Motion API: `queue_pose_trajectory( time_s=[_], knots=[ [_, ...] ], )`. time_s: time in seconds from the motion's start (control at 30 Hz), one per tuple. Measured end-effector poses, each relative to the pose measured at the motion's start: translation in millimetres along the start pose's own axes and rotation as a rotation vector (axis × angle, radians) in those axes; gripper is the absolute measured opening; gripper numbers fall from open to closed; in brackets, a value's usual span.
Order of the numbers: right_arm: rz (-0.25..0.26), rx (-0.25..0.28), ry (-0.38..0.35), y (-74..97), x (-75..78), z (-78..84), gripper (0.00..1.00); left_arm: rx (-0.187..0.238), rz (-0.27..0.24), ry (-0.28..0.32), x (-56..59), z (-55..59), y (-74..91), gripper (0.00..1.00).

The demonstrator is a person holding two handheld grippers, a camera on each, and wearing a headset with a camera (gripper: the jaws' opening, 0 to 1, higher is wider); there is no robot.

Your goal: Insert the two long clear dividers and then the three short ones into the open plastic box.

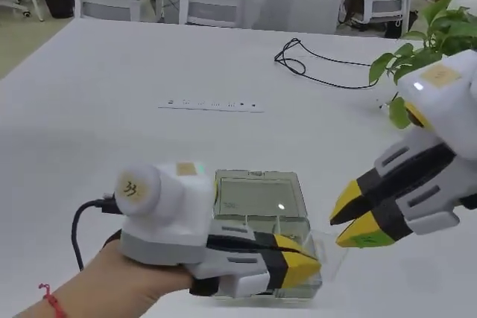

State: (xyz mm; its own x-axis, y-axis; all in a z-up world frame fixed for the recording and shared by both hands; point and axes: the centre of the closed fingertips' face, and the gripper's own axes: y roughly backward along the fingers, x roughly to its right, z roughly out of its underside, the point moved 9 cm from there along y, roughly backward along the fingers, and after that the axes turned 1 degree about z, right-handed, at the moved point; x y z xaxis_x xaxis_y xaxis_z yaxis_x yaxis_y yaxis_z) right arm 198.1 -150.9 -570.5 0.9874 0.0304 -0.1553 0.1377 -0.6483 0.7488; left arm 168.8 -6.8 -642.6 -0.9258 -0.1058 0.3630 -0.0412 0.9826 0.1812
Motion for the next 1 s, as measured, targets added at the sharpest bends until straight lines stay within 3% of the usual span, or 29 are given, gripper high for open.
queue_pose_trajectory(
  time_s=[0.13,0.37,1.0],
  knots=[
    [-0.054,0.01,-0.007,-3.2,-1.2,-0.9,0.11,0.003,0.016,-0.023,1.3,-0.3,0.3,0.0],
    [-0.09,0.014,-0.008,-9.3,-3.8,-0.9,0.06,0.019,0.043,-0.028,3.6,-1.2,-0.4,0.0],
    [-0.087,0.012,0.015,-14.7,-5.0,-4.7,0.03,0.019,0.018,-0.062,3.2,3.0,3.9,0.0]
  ],
)
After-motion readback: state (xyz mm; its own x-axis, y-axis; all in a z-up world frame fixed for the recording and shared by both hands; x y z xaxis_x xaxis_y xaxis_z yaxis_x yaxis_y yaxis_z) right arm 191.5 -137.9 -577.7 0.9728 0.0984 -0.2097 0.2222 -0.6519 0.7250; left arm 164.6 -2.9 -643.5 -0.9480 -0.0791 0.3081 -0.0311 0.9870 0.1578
